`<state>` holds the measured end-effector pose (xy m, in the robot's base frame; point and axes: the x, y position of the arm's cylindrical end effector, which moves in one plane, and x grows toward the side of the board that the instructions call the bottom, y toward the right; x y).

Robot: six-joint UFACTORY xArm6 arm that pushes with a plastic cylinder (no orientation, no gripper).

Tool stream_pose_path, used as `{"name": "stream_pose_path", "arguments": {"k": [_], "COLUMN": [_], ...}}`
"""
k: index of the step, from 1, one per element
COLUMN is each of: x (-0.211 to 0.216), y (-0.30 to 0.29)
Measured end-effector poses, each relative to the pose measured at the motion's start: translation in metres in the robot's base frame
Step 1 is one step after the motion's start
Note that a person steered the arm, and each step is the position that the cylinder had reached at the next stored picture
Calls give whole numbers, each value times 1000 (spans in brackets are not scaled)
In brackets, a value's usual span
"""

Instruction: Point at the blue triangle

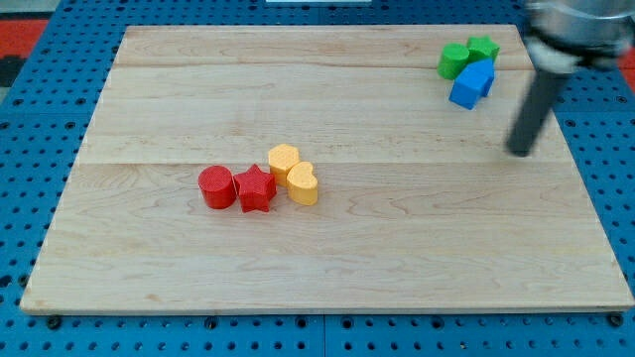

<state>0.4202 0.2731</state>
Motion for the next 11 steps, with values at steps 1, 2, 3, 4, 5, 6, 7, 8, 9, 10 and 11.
{"name": "stream_pose_path", "arguments": {"k": [1,2,3,4,5,6,7,8,9,10,11], "x": [-43,-55,-61,-61,-61,-61,-61,-63,-66,-68,-69], "y": [61,72,72,72,72,72,72,72,72,72,72]}}
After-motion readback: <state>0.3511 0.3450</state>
